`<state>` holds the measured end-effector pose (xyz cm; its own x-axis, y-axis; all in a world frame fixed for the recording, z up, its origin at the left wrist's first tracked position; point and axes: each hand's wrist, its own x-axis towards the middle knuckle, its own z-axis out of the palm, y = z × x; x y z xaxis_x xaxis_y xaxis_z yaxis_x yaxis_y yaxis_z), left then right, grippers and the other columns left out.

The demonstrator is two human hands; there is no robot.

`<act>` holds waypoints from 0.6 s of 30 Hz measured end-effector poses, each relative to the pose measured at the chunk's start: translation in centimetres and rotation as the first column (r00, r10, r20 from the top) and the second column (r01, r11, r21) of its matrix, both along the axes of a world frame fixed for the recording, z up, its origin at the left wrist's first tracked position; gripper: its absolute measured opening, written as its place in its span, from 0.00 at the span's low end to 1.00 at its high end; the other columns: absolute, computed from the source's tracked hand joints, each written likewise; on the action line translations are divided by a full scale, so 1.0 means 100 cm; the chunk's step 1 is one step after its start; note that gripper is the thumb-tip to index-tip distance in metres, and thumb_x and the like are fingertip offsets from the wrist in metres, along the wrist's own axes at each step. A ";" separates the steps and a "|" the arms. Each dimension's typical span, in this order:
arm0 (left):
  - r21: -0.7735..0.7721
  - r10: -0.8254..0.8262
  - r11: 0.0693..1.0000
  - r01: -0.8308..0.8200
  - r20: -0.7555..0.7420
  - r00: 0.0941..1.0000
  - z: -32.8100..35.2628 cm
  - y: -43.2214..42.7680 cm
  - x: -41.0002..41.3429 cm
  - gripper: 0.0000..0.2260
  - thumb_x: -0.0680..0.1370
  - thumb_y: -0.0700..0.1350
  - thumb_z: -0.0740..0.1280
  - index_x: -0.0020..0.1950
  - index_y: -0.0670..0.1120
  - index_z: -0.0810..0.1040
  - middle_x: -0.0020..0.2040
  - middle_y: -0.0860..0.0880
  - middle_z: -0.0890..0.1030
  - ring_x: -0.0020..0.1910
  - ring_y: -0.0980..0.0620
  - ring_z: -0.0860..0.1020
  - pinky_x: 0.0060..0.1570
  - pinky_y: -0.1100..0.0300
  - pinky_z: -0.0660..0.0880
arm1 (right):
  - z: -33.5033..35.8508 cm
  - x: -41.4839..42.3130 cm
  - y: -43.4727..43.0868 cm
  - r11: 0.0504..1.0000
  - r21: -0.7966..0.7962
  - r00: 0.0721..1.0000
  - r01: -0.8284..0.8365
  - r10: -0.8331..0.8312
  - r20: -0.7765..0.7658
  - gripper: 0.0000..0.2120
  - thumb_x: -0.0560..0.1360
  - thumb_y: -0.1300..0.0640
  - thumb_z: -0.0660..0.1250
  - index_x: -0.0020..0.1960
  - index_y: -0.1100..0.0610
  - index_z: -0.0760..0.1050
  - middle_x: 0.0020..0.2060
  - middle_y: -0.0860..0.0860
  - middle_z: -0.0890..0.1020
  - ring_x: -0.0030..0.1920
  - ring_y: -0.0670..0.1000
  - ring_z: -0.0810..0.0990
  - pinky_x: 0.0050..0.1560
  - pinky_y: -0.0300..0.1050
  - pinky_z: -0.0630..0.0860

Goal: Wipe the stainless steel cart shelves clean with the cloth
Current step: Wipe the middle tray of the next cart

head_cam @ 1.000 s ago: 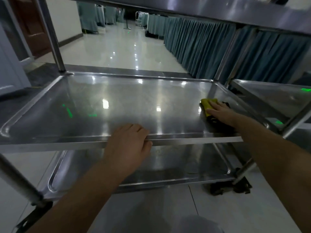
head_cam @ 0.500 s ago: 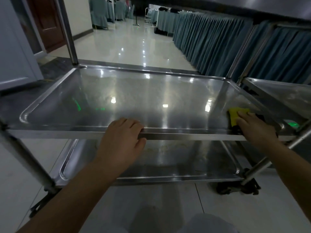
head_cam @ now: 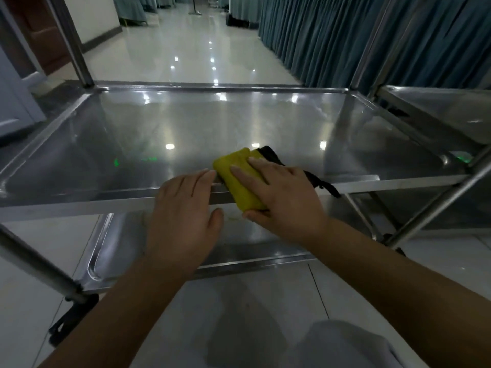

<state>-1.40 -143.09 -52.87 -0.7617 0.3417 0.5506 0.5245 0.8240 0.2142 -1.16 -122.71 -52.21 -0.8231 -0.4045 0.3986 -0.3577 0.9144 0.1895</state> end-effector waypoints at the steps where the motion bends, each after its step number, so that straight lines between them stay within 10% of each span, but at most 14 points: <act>1: -0.003 -0.008 1.000 0.008 0.002 1.000 0.001 0.007 0.000 0.25 0.71 0.50 0.60 0.65 0.41 0.73 0.60 0.43 0.77 0.58 0.44 0.71 0.60 0.48 0.66 | -0.001 0.000 0.009 1.000 0.012 1.000 -0.020 0.020 -0.005 0.39 0.69 0.37 0.65 0.75 0.47 0.58 0.69 0.56 0.70 0.66 0.58 0.73 0.55 0.55 0.71; 18: -0.210 -0.580 0.794 0.570 0.016 0.814 0.031 0.254 -0.013 0.19 0.69 0.48 0.66 0.58 0.43 0.77 0.55 0.45 0.79 0.54 0.44 0.75 0.56 0.50 0.68 | 0.020 0.065 0.276 0.913 0.185 0.927 0.364 -0.374 0.018 0.30 0.72 0.44 0.65 0.70 0.52 0.63 0.63 0.62 0.75 0.56 0.64 0.78 0.52 0.58 0.73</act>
<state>-2.66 -117.72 -49.75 -0.3654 0.8127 0.4539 0.9202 0.3890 0.0445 5.39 -95.14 -50.16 -0.9447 -0.1272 0.3021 -0.0146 0.9370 0.3489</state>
